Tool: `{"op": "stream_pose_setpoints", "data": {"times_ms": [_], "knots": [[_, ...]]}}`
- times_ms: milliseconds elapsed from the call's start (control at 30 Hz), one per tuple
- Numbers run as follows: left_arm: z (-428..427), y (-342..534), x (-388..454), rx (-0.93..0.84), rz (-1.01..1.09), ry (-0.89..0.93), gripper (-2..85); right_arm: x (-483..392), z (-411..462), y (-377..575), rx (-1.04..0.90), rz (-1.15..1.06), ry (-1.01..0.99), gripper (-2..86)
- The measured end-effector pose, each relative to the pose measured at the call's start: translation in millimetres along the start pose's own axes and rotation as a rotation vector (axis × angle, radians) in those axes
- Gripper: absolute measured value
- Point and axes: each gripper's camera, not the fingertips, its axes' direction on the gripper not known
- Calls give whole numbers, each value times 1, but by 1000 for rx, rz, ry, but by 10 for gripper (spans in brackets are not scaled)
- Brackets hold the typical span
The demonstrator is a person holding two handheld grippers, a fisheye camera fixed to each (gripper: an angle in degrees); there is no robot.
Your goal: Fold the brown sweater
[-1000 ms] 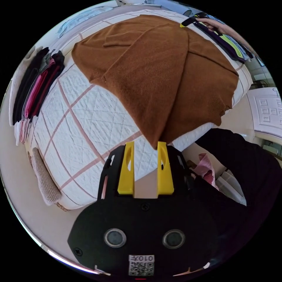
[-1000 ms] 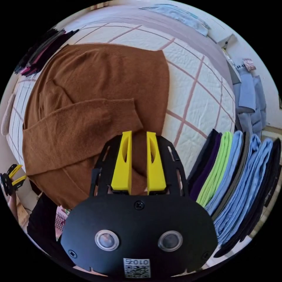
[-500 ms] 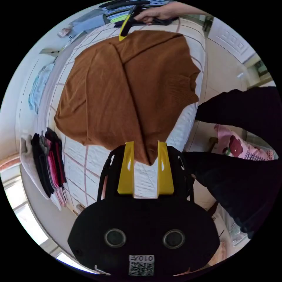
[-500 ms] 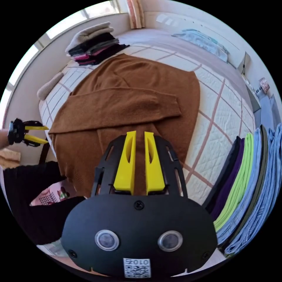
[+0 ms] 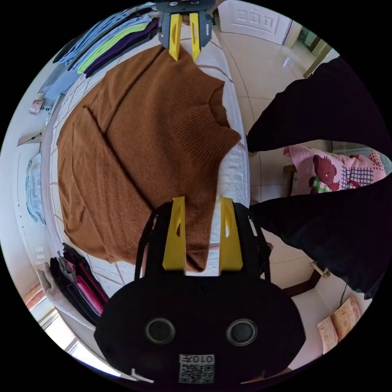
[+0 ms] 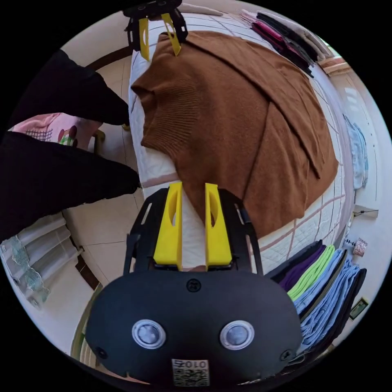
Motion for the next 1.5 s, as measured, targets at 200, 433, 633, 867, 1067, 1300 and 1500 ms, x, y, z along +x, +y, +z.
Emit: {"op": "stream_pose_setpoints", "data": {"times_ms": [200,433,633,867,1067,1300,1500], "knots": [[20,20,-16,46,24,50,74,30,2,7,16,-69,-109,39],[46,79,-160,222,-110,737,16,155,-10,29,111,36,-627,38],[129,148,-285,326,-337,1028,23,271,20,46,297,306,-680,48],[183,155,-276,313,-312,1170,88,279,57,59,220,335,-786,103],[178,188,-259,337,-370,1091,129,275,55,72,180,298,-730,64],[132,188,-206,291,-535,753,128,264,50,75,173,275,-631,27],[144,159,-162,141,-552,607,61,255,32,85,164,252,-588,25]]}}
